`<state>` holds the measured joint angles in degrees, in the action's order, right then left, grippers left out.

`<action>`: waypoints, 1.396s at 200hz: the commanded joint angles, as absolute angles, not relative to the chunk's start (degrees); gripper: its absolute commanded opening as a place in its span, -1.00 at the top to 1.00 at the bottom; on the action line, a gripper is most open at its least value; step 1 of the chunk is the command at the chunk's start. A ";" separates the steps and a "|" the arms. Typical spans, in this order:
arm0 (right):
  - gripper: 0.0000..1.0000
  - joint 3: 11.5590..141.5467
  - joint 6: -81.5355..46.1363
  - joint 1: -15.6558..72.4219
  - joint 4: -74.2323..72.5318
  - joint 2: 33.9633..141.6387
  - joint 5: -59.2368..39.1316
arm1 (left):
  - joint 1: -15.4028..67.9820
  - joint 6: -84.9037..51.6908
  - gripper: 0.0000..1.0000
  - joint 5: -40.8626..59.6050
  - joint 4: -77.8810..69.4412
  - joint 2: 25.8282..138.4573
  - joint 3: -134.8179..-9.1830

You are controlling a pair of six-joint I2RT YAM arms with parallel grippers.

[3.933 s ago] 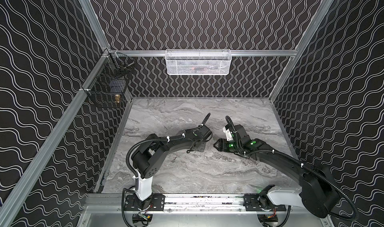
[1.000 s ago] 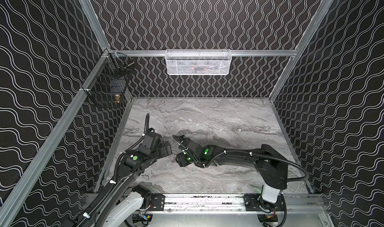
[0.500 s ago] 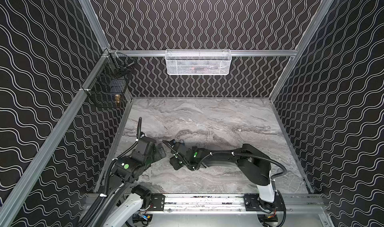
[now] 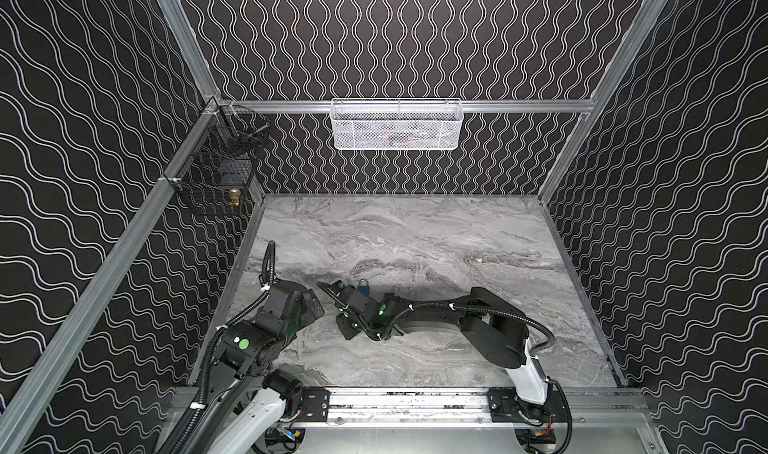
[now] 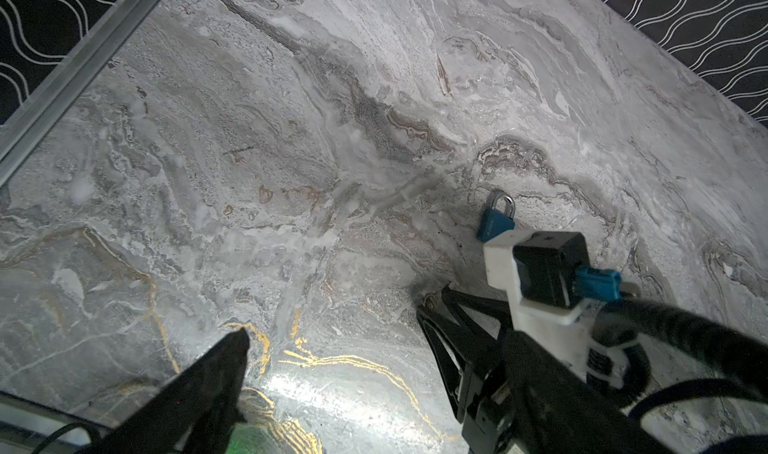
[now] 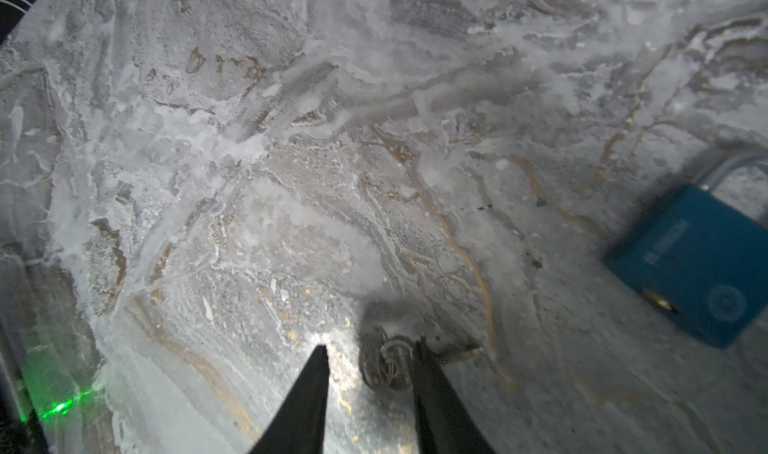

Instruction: Unlock with the key

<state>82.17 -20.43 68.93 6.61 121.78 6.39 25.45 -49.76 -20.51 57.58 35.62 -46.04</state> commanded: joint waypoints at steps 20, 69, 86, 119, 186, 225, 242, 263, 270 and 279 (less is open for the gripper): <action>0.36 83.15 -18.82 69.19 7.79 123.26 7.12 | 25.37 -51.88 -0.97 -22.15 58.71 35.03 -45.53; 0.44 82.28 -18.71 69.33 8.13 123.56 8.99 | 25.37 -52.40 -0.97 -22.04 58.34 35.34 -45.38; 0.52 82.26 -18.33 69.27 8.36 123.40 9.46 | 25.38 -52.47 -0.97 -21.71 57.96 35.41 -45.10; 0.69 81.60 -17.55 69.25 8.60 122.63 9.73 | 25.35 -52.38 -0.97 -21.79 58.26 35.77 -45.42; 1.00 78.14 -15.47 69.17 7.43 119.22 10.03 | 25.38 -52.63 -0.97 -20.96 57.65 35.68 -44.93; 1.00 74.99 -13.30 69.08 5.87 115.70 11.50 | 25.38 -52.64 -0.97 -19.69 57.16 35.12 -45.10; 1.00 73.57 -12.99 68.78 5.67 113.79 12.16 | 25.35 -52.60 -0.97 -19.13 56.94 34.68 -45.18; 1.00 71.47 -13.58 68.06 5.01 110.67 11.35 | 25.35 -52.03 -0.97 -18.00 56.36 34.66 -45.61; 1.00 70.83 -13.96 67.79 4.78 109.62 11.06 | 25.35 -51.74 -0.97 -17.62 55.99 34.68 -45.70; 1.00 70.01 -14.55 67.35 4.41 108.28 10.60 | 25.37 -51.12 -0.97 -16.79 55.07 34.63 -45.63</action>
